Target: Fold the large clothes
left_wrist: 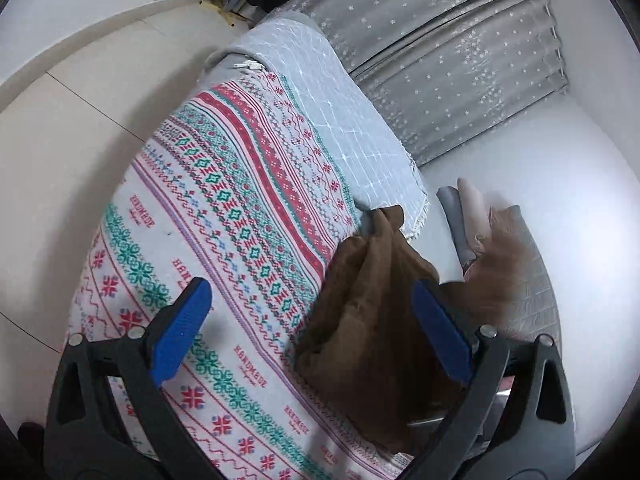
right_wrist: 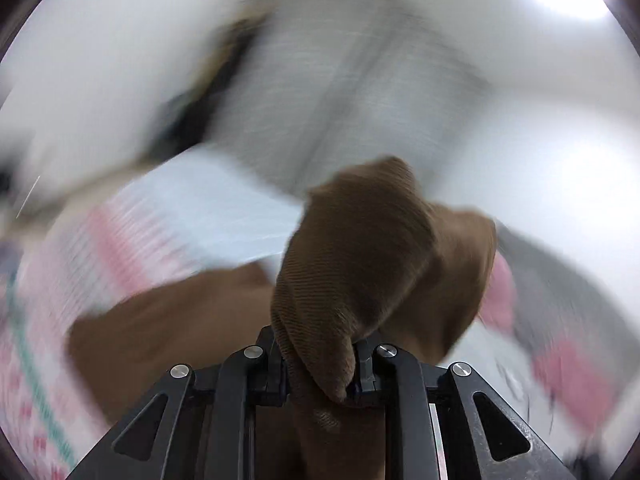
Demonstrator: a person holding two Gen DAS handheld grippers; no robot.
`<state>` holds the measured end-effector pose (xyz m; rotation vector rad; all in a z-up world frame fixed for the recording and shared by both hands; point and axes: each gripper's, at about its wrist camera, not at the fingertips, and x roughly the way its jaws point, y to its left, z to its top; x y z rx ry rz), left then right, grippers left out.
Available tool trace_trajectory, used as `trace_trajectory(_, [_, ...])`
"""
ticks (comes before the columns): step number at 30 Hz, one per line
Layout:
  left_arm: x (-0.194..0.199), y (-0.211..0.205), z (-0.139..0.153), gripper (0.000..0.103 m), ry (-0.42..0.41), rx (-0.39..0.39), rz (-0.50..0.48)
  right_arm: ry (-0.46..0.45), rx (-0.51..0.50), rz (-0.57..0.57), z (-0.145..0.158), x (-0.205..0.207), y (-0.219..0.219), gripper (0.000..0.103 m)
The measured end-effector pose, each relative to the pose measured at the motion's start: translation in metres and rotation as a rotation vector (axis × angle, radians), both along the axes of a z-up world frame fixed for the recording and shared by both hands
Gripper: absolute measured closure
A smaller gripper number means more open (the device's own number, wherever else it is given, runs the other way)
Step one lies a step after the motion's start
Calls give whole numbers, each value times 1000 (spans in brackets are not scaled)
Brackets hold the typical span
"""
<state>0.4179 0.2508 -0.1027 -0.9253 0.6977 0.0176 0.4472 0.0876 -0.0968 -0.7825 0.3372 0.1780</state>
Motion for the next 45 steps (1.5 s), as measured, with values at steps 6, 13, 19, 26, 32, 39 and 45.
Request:
trace_trajectory(6, [11,-7,-8,3,36,14,-36,97,-130,-5,-62,2,33,78])
trace_trajectory(13, [5,-8,-4,3,4,-10,-67,258,164,84,1,-7,-10,57])
trace_trajectory(19, [7,-38,13,3,-53,37,-141,233,382,38,43,-27,-85,42])
trace_trajectory(26, [24,-115,26,22,-9,405,-196,380,609,-98,30,-9,-176,43])
trace_trajectory(32, [35,-104,5,64,26,317,-217,411,701,-101,23,-1,-180,75])
trace_trajectory(39, [42,-101,-5,70,32,306,-210,504,662,-128,-3,-6,-168,79])
trace_trajectory(45, [48,-107,-10,70,34,367,-214,573,673,-156,-10,-4,-166,79])
